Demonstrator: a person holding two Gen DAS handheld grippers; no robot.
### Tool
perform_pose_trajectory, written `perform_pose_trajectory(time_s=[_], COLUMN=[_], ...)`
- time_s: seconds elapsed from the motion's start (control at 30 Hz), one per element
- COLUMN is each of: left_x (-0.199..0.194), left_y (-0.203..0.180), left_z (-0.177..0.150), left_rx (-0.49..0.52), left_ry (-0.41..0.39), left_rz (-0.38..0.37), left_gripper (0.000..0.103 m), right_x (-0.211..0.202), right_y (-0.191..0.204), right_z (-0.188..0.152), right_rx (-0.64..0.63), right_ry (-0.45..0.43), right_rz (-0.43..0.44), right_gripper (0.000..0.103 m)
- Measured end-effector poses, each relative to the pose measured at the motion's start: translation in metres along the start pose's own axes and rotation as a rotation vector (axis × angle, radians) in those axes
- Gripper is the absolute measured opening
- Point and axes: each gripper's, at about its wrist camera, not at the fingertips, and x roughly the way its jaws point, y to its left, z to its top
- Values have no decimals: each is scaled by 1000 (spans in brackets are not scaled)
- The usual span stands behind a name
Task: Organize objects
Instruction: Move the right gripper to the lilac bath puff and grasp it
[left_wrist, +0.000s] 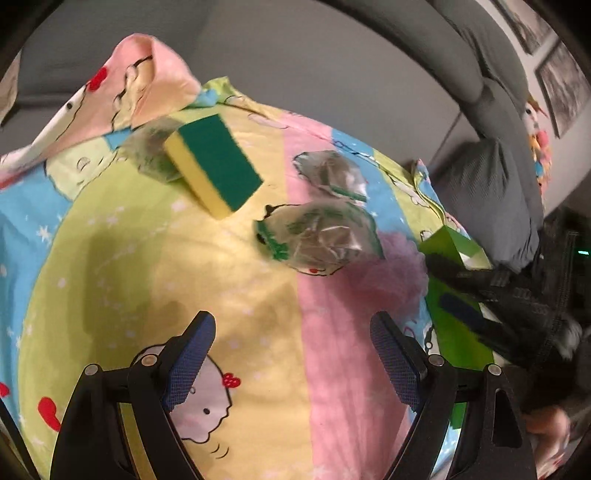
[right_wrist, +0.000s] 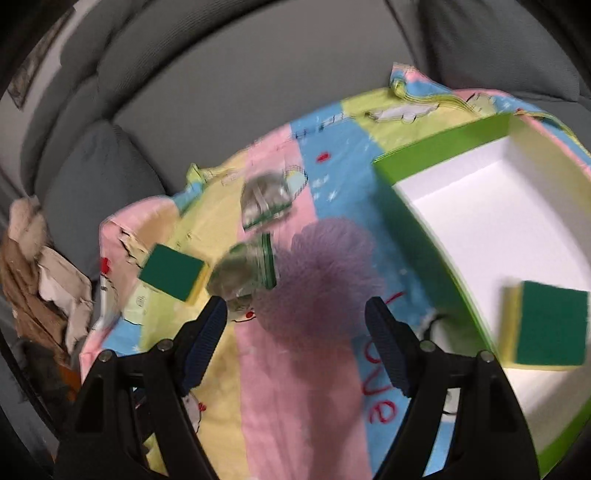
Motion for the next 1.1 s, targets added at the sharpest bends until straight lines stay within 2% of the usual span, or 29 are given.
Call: perform_pose_trajectory(time_s=[0.03, 0.1, 0.13, 0.2, 0.27, 0.37, 0.47, 0.6, 0.7, 0.77, 0.87, 0.93, 0.97, 1.0, 1.1], left_x=[-1, -6, -7, -10, -13, -17, -16, -14, -12, -12, -13, -12, -11, -9, -2], left_y=[2, 3, 3, 5, 7, 11, 12, 11, 11, 11, 12, 14, 14, 13, 8], left_z=[0, -1, -1, 1, 1, 2, 3, 3, 2, 2, 3, 4, 4, 4, 2], left_rx=[-4, -11, -14, -12, -8, -30, -40, -43, -48, -48, -61, -72, -73, -71, -59], left_ry=[-3, -8, -8, -9, -21, -31, -19, -9, 1, 3, -2, 0, 6, 16, 38], left_rz=[3, 0, -2, 0, 6, 3, -15, -12, -27, -33, -22, -24, -27, -27, -24], left_gripper=[86, 86, 86, 86, 86, 86, 86, 86, 86, 86, 86, 86, 86, 86, 86], right_x=[11, 28, 38, 50, 50, 38, 28, 7, -11, -23, -37, -41, -42, -42, -44], right_y=[1, 0, -2, -5, -3, 2, 6, 14, 25, 27, 34, 36, 36, 35, 23], right_z=[1, 0, 0, -4, -7, -13, -22, -41, -44, -44, -47, -48, -48, -47, -41], right_rx=[-2, -10, -15, -38, -69, -138, -174, -204, -243, -224, -252, -262, -259, -249, -187], right_ry=[19, 50, 70, 113, 120, 96, 113, 119, 82, 68, 56, 60, 64, 67, 52], right_rz=[-14, -49, -78, -123, -131, -103, -56, 58, 89, 184, 271, 281, 279, 271, 240], right_gripper=[68, 52, 48, 14, 13, 10, 8, 8, 8, 8, 12, 23, 45, 62, 62])
